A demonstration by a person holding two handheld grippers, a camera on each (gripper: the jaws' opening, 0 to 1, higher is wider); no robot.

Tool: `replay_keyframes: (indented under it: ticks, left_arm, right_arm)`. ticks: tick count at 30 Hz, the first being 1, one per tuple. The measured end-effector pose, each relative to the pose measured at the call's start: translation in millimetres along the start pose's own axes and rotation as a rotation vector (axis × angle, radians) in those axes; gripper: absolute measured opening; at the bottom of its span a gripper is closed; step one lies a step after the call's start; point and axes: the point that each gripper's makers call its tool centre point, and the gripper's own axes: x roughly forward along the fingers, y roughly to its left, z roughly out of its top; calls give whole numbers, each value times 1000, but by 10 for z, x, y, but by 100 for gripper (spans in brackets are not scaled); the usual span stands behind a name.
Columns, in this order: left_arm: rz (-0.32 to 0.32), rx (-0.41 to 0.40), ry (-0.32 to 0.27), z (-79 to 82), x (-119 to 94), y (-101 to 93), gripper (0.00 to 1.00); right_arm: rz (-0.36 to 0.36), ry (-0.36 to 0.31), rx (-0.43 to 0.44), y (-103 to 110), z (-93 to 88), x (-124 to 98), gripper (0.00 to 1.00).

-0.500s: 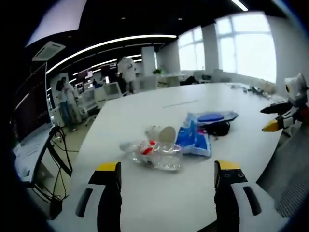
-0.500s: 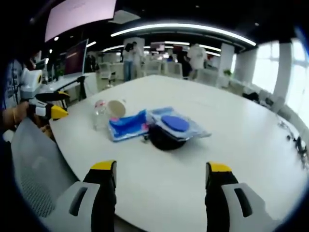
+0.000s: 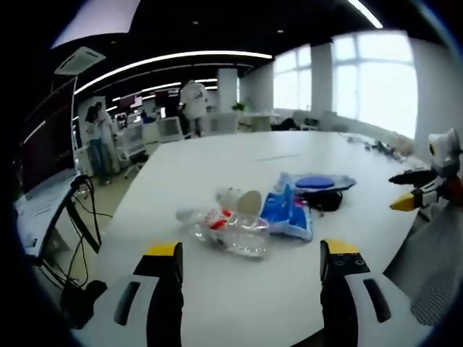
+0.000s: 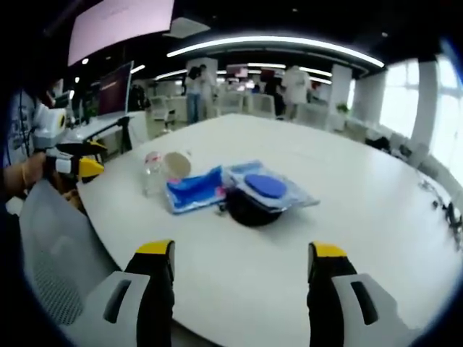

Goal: Arrange the tabletop items into an orderly group along one side of the table until the central work area is clear of visible clutter.

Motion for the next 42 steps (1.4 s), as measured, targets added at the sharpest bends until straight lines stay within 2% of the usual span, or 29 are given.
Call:
replay_keyframes:
  ticks: [5,8,11,24,30,33,36,39,42]
  left_arm:
    - [-16,-31,9,-14,-1,4,75]
    - [-21,-10,9,-9,1,-21,75]
    - [-38,-22,21,-26,3,-55,75]
    - [-41,11,43,-55,6,-80,75]
    - [-50,14,42,-48,3,-87,76]
    - [-65,9,37,-33,0,-104,80]
    - [-56,56,11,29,-14,-87,80]
    - [-65,32,11,32,5,-91,84]
    - [-63,20,7,49,12,-67,84]
  right_arm:
    - [3,1,-6,5,0,2,73]
    - [4,2,-3,6,-3,0,73]
    - [4,-8,0,7,18,-12,73]
    - [20,-1,-13,47,13,-10,73]
    - [25,-1,-21,62,28,-12,73]
    - [25,-1,-39,75,43,-13,73]
    - [19,20,-37,58,25,-5,73]
    - [26,17,-15,68,67,-10,73]
    - [63,-3,40,140,156,10,73]
